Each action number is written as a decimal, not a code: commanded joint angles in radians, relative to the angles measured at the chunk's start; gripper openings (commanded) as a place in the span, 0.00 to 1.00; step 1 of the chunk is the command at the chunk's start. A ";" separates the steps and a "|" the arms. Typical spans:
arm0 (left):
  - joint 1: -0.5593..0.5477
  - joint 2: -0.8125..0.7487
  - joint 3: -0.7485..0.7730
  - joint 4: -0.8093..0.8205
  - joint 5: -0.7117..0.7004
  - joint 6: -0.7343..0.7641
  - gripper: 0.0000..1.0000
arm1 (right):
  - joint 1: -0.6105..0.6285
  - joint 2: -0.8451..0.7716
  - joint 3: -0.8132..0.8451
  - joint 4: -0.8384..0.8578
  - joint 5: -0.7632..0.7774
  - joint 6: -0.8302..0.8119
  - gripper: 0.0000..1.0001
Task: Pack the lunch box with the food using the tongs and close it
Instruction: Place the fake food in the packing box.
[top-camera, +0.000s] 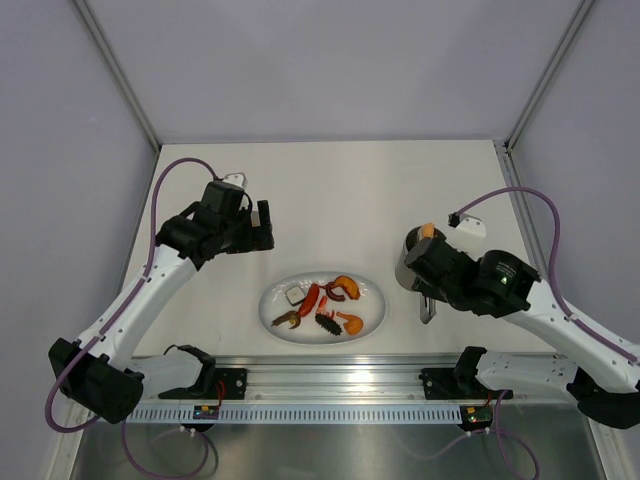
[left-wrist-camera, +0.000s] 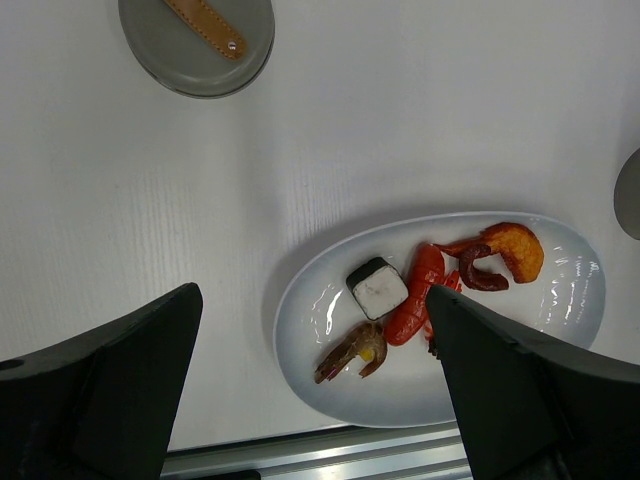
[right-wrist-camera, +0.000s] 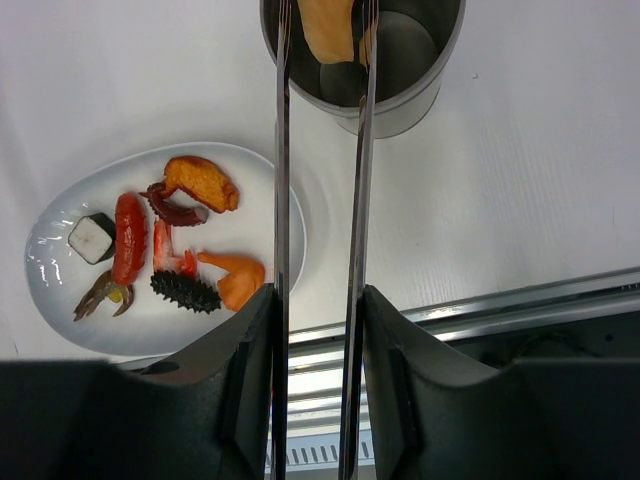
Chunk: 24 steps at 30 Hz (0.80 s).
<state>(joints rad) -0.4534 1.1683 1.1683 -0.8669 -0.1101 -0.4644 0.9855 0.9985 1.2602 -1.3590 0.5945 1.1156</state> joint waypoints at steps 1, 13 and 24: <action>-0.001 0.002 0.018 0.034 0.020 0.000 0.99 | -0.010 0.003 -0.002 -0.275 0.062 0.036 0.25; -0.002 0.002 0.016 0.037 0.023 -0.002 0.99 | -0.013 0.025 0.004 -0.273 0.053 0.035 0.53; -0.001 -0.006 0.010 0.037 0.018 0.001 0.99 | -0.011 0.023 0.063 -0.276 0.057 0.021 0.45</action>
<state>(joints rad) -0.4534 1.1687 1.1683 -0.8665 -0.1078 -0.4644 0.9802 1.0245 1.2613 -1.3590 0.5938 1.1191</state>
